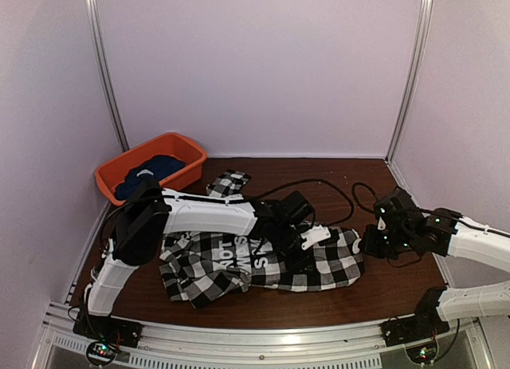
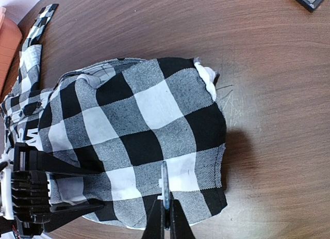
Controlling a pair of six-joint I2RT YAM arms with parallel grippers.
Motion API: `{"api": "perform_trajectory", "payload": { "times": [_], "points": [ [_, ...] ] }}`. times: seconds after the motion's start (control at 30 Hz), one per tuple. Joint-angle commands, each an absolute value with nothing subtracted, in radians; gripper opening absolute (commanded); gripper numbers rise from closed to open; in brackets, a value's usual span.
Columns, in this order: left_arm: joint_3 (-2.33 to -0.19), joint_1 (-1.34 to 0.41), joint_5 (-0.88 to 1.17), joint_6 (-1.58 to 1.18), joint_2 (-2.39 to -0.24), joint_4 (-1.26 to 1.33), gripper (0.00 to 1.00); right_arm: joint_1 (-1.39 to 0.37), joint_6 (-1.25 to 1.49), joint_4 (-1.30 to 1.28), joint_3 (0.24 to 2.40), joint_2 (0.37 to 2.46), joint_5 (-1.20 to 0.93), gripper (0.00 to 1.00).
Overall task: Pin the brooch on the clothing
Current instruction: Pick up the clothing with brooches at the center of the board.
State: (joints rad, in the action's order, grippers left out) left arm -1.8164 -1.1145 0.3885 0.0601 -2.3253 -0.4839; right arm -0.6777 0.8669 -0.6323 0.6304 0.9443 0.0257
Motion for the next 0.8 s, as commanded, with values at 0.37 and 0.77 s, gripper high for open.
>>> {"api": "perform_trajectory", "payload": {
  "times": [0.37,0.77],
  "points": [
    [-1.850,-1.120,0.423,0.054,-2.336,-0.459,0.00,-0.675,0.896,-0.578,0.622,0.986,-0.017,0.00],
    [-1.873,-1.138,0.379,0.018,-2.334,-0.445,0.37,-0.674,0.909,-0.600,0.630,0.982,0.016,0.00]
  ]
}}
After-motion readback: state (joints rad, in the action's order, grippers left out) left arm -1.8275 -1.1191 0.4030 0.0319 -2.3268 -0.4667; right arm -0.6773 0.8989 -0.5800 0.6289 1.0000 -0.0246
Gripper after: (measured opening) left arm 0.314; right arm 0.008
